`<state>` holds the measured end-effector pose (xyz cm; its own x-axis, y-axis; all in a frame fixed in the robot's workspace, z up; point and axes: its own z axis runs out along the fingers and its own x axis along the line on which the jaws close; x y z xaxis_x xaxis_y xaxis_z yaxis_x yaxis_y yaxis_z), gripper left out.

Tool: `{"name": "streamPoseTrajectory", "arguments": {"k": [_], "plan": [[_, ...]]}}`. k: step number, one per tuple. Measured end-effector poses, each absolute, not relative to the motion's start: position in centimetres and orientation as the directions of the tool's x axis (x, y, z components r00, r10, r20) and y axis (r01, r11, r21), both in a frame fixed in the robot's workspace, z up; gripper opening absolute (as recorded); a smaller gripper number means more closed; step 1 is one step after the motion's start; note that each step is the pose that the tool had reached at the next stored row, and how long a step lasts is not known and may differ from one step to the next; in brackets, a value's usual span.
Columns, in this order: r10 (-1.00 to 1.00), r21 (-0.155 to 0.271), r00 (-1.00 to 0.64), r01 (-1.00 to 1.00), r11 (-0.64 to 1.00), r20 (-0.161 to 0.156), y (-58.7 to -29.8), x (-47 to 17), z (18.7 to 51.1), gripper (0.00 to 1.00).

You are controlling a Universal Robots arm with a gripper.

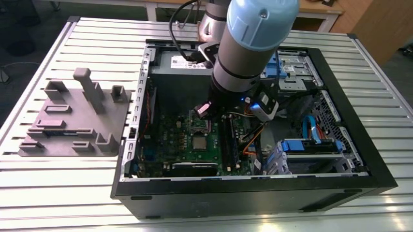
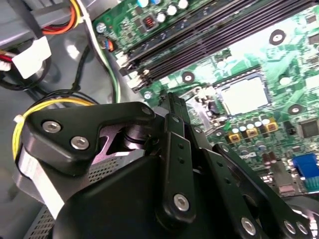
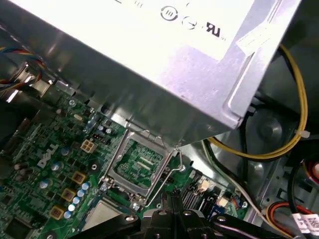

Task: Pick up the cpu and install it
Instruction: 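Close the cpu cover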

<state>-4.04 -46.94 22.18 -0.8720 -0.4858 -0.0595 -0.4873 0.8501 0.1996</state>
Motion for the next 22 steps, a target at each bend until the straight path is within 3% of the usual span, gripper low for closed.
{"name": "streamPoseTrajectory", "arguments": {"k": [3,22], "plan": [[-0.484,0.222,-0.872,-0.487,0.845,-0.072,-46.9,-4.0,22.1,0.10],[-0.561,0.223,-0.825,-0.562,0.797,-0.073,-45.4,-3.2,21.8,0.10]]}}
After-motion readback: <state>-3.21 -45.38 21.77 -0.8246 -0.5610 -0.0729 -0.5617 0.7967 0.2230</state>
